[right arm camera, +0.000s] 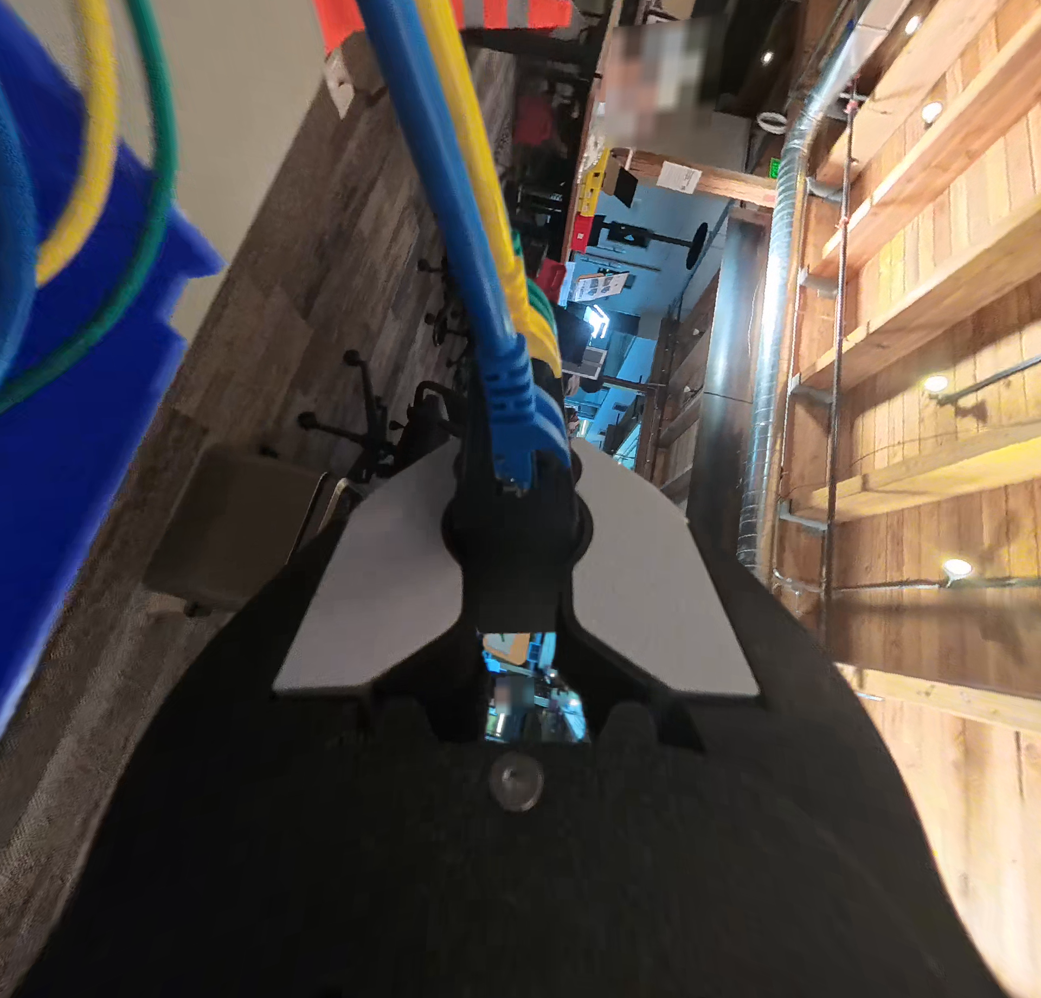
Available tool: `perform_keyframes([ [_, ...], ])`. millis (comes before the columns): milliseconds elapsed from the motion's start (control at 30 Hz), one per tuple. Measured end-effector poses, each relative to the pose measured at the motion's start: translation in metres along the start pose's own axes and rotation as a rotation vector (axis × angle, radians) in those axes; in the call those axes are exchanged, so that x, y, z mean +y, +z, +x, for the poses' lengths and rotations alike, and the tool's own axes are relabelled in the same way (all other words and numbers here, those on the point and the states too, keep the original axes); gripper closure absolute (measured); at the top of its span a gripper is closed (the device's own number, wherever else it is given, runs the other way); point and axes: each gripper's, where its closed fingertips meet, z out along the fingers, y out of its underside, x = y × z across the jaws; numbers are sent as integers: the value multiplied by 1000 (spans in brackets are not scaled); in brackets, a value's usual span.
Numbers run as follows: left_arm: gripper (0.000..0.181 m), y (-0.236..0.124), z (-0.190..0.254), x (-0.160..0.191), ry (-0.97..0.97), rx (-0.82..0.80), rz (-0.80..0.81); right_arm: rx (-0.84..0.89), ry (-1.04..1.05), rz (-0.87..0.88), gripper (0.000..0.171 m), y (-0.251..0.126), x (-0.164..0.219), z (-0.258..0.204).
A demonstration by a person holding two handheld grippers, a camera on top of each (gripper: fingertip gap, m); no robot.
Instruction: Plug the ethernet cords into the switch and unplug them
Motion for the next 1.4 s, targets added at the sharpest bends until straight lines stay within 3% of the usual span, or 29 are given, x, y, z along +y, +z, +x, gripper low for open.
perform_keyframes([
  [133, 161, 0, 0, 1, -3, 2, -4, -111, -95, -54, 141, -9, -17, -39],
  [367, 161, -1, 0, 0, -9, 9, -2, -483, -73, -143, 141, -22, -25, -110],
  [600, 161, 1, 3, 1, -3, 15, -10, -634, -87, -232, 141, -32, -22, -104],
  [767, 161, 5, 4, 0, -19, 31, -9, -1026, 29, -379, 141, -62, -22, -137],
  [867, 161, 11, 12, 1, -24, 67, -22, -1140, 64, -397, 141, -60, -26, -153],
  [1100, 161, 11, 18, 3, -13, 85, -28, -1233, 106, -372, 140, -54, -32, -191],
  [1400, 160, 8, 20, -1, -16, 90, -9, -1184, 244, -236, 135, -51, -42, -190],
])
